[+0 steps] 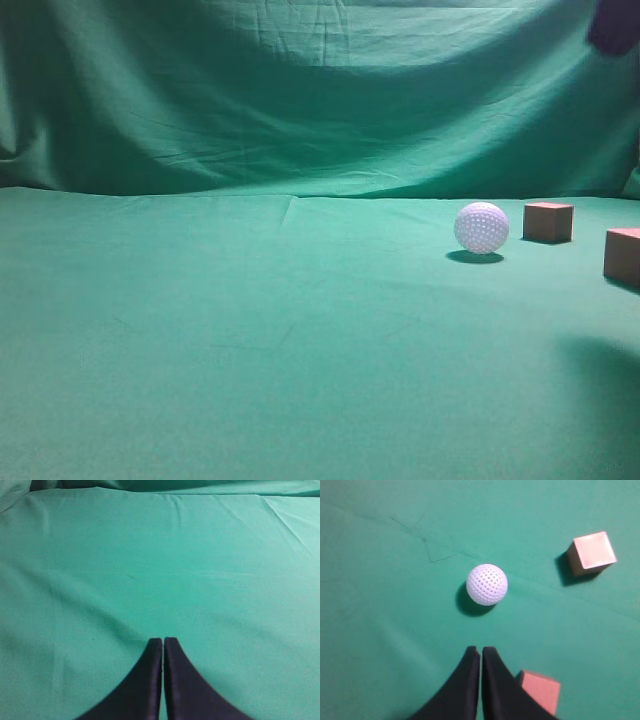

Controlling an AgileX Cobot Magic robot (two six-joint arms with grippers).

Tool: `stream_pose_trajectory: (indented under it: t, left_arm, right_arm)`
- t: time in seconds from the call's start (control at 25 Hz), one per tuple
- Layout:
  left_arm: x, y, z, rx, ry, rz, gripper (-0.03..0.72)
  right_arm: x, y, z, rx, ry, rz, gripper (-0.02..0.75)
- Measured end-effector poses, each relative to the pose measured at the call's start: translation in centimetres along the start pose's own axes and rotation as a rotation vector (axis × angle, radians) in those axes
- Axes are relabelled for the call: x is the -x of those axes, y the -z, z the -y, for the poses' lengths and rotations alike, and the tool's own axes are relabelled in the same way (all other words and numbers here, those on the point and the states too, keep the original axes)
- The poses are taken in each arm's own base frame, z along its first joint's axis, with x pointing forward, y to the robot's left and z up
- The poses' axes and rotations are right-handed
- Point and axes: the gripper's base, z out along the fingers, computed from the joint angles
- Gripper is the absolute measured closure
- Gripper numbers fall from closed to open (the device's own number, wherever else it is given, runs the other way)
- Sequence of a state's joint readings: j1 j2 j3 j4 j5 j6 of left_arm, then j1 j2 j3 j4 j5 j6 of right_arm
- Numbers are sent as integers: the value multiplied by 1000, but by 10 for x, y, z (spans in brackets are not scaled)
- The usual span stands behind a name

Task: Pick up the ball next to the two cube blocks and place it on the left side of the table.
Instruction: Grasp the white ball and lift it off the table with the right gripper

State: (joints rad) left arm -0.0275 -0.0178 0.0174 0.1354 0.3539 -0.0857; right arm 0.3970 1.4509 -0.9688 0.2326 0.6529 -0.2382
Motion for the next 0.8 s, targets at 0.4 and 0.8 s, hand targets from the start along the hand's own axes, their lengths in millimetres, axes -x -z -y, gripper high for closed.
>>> stream_pose_trajectory:
  t: [0.4,0.8]
  left_arm:
    - [0,0,0,0,0,0,688]
    - [0,0,0,0,0,0,688]
  right_arm:
    - [34,-81,2,19,49,-117,176]
    - [34,-127,10,-2,52,-145,183]
